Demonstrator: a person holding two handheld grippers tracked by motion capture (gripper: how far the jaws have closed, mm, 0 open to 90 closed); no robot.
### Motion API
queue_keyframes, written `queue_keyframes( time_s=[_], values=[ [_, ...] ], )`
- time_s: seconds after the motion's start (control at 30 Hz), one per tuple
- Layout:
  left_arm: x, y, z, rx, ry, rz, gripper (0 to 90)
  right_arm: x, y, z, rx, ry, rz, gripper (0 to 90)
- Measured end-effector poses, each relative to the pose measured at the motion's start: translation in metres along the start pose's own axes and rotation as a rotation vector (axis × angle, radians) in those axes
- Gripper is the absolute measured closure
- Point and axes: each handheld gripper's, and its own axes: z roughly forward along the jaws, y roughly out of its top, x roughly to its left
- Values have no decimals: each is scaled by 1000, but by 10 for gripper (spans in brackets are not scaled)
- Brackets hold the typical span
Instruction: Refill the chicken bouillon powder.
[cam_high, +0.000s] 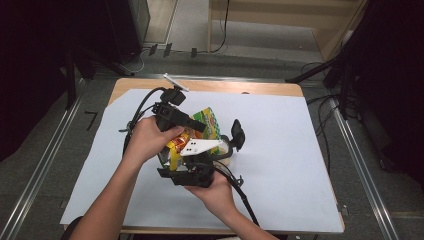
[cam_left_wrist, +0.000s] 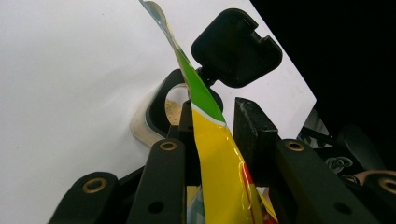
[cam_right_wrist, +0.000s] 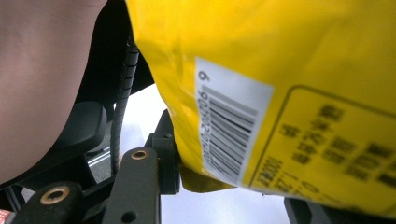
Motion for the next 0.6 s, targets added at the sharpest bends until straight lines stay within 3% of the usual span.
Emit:
queue_keyframes(
  time_s=[0.43, 0.6],
  values=[
    [-1, 0, -1, -8, 6, 3, 739, 0, 0, 0, 2, -2, -4, 606],
    [-3, 0, 0, -7, 41, 17, 740, -1, 0, 0, 5, -1, -1, 606]
  ],
)
